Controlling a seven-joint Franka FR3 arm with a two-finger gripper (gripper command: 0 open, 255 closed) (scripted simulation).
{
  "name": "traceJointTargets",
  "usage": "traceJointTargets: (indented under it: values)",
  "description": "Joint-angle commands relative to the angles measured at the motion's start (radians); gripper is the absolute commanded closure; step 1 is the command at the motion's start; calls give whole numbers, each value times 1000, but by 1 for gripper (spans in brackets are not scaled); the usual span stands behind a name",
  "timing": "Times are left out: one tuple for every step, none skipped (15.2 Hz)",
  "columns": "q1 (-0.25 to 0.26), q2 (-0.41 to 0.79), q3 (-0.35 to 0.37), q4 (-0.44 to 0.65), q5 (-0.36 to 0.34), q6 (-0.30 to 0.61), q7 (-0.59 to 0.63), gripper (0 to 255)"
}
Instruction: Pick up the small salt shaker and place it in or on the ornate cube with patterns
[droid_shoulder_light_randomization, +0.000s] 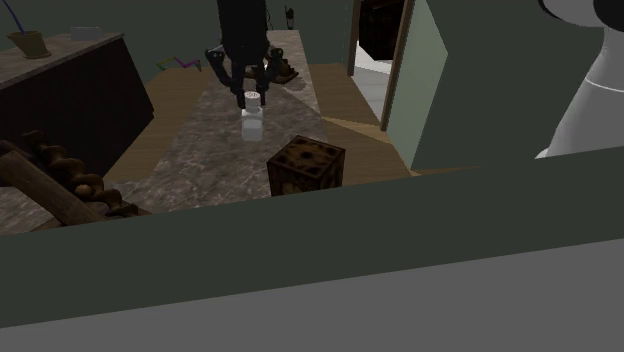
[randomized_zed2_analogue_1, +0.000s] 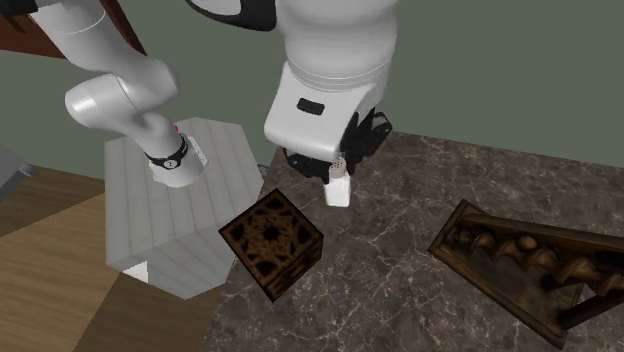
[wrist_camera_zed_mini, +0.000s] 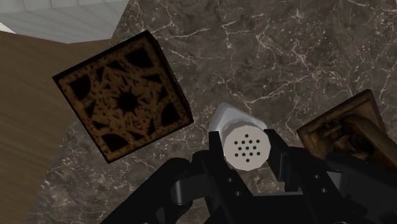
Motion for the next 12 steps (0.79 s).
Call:
traceJointTargets:
  values:
    - [-32,-61,-22,-59,24,-4,-54,255]
    - [-46,-87,-33,-83,33,-8,-79,255]
    - [-58,-113,-45,-105,42,-13,-103,255]
    - [-70,-137,-58,-126,49,-18,-128,255]
    - [-82,-160,-71,-145,55,-24,-152,255]
    - [-93,-182,-85,-163,60,-31,-177,255]
    - [-103,-203,-99,-179,64,-38,-201,255]
    - [-114,-222,-113,-194,68,-45,-225,255]
    - [-117,-230,-119,-200,69,-48,-235,255]
    - [-117,-233,-119,-217,69,-34,-237,255]
    - [-117,-236,-119,-234,70,-21,-239,255]
    - [-117,-239,-119,-251,71,-7,-241,255]
